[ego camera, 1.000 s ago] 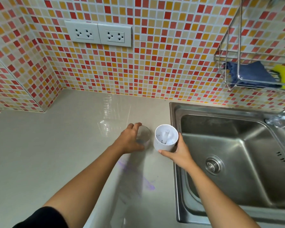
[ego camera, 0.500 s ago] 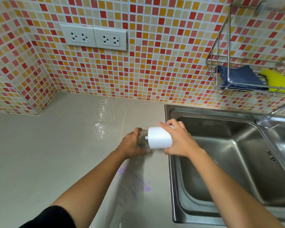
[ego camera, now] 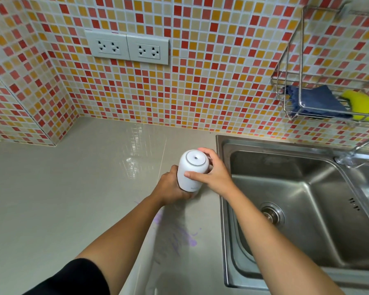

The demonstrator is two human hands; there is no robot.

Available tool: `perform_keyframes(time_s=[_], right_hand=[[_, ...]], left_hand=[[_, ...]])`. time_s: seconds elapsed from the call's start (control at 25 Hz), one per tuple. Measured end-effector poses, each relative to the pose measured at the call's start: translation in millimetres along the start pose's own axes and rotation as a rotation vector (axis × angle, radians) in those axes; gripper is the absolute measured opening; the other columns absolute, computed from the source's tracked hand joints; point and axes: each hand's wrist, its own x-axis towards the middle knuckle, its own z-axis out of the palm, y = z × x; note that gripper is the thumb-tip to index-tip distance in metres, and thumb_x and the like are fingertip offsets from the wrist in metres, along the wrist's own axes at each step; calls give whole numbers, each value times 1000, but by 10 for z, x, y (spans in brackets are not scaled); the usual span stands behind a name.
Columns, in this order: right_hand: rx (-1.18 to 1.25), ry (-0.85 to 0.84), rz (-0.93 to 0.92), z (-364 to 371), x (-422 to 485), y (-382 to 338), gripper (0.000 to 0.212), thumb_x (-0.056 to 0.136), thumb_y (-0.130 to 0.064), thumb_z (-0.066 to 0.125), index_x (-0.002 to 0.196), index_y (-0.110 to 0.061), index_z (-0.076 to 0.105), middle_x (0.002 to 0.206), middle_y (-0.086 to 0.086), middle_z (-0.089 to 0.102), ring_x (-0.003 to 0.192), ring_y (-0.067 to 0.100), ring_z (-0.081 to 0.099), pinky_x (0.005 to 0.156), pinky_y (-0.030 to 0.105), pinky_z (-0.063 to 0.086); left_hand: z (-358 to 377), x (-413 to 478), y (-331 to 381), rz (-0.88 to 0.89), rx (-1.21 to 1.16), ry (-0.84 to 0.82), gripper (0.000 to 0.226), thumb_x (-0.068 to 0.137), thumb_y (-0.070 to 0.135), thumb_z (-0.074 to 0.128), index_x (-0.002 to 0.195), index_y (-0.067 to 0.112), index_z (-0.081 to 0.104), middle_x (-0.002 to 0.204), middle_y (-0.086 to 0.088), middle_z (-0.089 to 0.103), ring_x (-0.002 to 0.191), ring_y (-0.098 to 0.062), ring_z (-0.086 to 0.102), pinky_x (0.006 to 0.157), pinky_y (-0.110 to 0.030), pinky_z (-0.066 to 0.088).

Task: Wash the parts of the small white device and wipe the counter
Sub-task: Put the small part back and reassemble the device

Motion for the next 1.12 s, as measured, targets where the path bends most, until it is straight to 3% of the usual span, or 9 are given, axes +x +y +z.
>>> perform_keyframes(time_s=[0.16,0.28,0.44,0.76,0.96,1.12], right_hand=[[65,-139,72,-94,46,126,81,52,-17,87,119,-40,48,128,-6,54,119,15,51,96,31,47],[33,-97,70,-115,57,160,85,48,-21,92,122,-28,52,125,-4,58,116,15,54,95,37,50],[-6,-51,70,-89,38,156,76,51,-20,91,116,-26,53,120,-4,59,111,16,56,90,38,53],[-12,1,69,-8,-39,206,72,53,-17,91,113,-23,52,110,-13,58,98,1,56,73,10,48],[-19,3,68,58,-79,366,73,48,-26,92,108,-29,51,115,-9,58,105,11,56,83,30,54],[-45,4,61,86,-82,422,72,49,-23,92,108,-26,51,115,-10,57,106,12,56,84,31,53]], left_hand=[[-13,21,-38,22,5,-12,98,44,59,72,129,23,40,116,1,63,103,-24,60,84,-34,50],[-8,33,-91,39,2,-24,99,43,61,70,131,25,41,115,3,65,101,-21,62,86,-32,51],[11,51,-161,73,-34,-18,94,50,48,82,131,23,43,113,3,66,99,-18,63,86,-33,52],[22,57,-286,71,-132,-24,86,55,30,88,130,22,47,115,6,65,98,-9,64,83,-20,51],[59,57,-322,75,-70,-37,80,59,22,85,130,19,48,121,1,63,98,-13,63,84,-20,50],[57,63,-321,92,63,-50,76,61,27,84,128,19,51,119,-1,65,102,-17,62,86,-23,48]])
